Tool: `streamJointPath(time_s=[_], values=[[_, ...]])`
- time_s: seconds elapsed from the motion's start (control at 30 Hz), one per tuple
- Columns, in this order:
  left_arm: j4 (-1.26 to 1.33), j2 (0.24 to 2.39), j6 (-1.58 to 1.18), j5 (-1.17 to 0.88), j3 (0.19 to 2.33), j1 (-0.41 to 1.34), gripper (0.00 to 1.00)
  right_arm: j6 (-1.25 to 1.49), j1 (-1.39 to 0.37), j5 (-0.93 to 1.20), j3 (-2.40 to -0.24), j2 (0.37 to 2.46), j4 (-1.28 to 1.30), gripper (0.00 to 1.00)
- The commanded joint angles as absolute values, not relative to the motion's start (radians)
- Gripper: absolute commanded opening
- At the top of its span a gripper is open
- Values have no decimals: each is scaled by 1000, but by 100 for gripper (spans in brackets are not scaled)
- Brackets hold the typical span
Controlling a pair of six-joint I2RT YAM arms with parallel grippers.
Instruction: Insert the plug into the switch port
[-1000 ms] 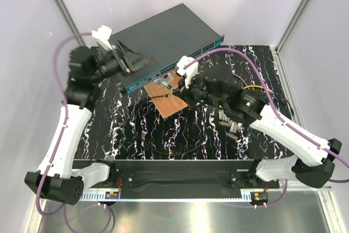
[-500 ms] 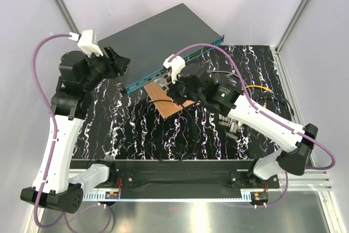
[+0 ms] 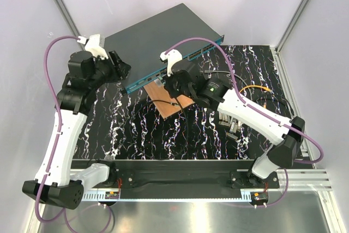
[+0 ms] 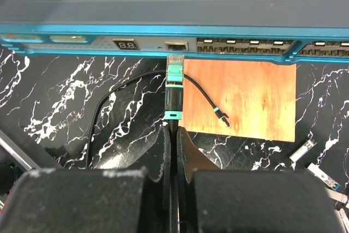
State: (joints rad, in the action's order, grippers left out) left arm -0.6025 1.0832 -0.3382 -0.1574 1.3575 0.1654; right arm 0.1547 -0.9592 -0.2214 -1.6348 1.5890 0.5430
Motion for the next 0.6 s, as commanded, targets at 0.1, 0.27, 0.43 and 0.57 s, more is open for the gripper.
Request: streamJointPath(time_s=[0.1, 0.27, 0.43, 0.57], values=[[-586, 1066, -356, -130, 1353, 163, 58, 172, -948, -255, -1710, 1611, 506, 0], [-607, 1055, -382, -144, 1353, 149, 62, 173, -946, -255, -1713, 1621, 503, 0], [-658, 1049, -451, -185, 1347, 101, 68, 166, -946, -264, -1706, 1629, 512, 0], [-617, 1008, -567, -391, 1279, -23, 72, 158, -946, -281, -1700, 1629, 520, 0]])
